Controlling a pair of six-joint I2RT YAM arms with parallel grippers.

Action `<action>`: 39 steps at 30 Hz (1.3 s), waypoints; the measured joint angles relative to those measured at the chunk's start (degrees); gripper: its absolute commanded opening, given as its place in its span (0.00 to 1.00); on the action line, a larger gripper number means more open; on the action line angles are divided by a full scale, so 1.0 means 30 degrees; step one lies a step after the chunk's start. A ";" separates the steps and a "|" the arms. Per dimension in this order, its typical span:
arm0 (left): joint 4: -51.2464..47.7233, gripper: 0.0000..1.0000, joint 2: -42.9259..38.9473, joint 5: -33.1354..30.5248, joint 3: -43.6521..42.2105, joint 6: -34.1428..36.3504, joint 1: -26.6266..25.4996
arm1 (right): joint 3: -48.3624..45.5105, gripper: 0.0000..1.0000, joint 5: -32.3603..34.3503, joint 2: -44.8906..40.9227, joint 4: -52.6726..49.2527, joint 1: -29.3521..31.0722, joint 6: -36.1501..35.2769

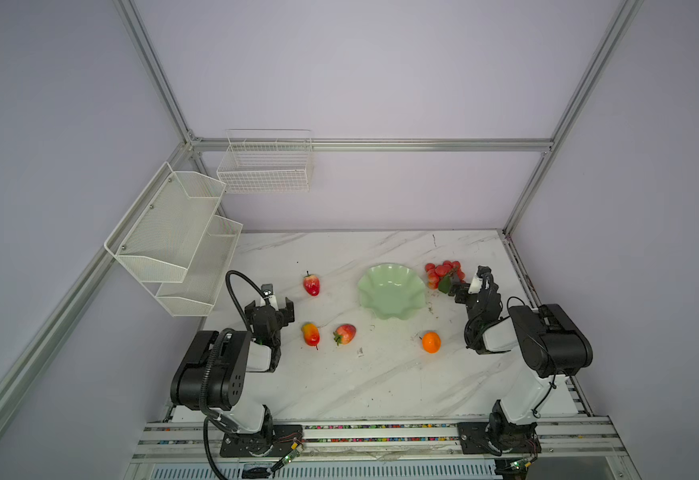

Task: Place and organize the fake fruits in the fruit bowl
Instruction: 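Reach the right gripper to the strawberry bunch and grasp its stem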

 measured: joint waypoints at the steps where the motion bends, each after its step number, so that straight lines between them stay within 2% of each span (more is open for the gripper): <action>1: 0.0000 1.00 0.0000 0.0000 0.0000 0.0000 0.0000 | 0.0000 0.97 0.0000 0.0000 0.0000 0.0000 0.0000; 19: 0.0000 1.00 0.0000 0.0000 0.0000 0.0000 0.0000 | -0.0095 0.97 -0.0007 -0.0036 0.0146 0.0000 0.0000; 21: -0.0219 1.00 -0.0182 -0.0007 0.0000 0.0000 0.0000 | -0.0590 0.97 -0.0015 -0.0474 0.0284 0.0007 0.0000; 24: -0.1894 1.00 -0.1741 -0.0175 0.0058 -0.0007 -0.0007 | -0.1421 0.97 -0.0015 -0.2565 -0.0357 0.0007 0.0000; 28: -0.6229 1.00 -0.5442 -0.0466 0.1545 -0.0313 -0.0393 | -0.0743 0.97 0.0517 -0.7315 -0.3985 0.0007 0.0678; 31: -0.9690 1.00 -0.7191 0.0576 0.4379 -0.0517 -0.1413 | 0.2113 0.97 0.1464 -0.9537 -0.8728 0.0015 0.1880; 35: -1.4353 1.00 -0.7038 0.4510 0.9930 -0.0780 -0.3774 | 0.7832 0.96 0.1734 -0.8510 -1.5752 -0.0175 0.3067; 39: -1.8083 1.00 -0.5741 0.8874 1.4411 0.0124 -0.7125 | 1.1511 0.88 -0.0758 -0.5850 -2.0837 -0.0634 0.3745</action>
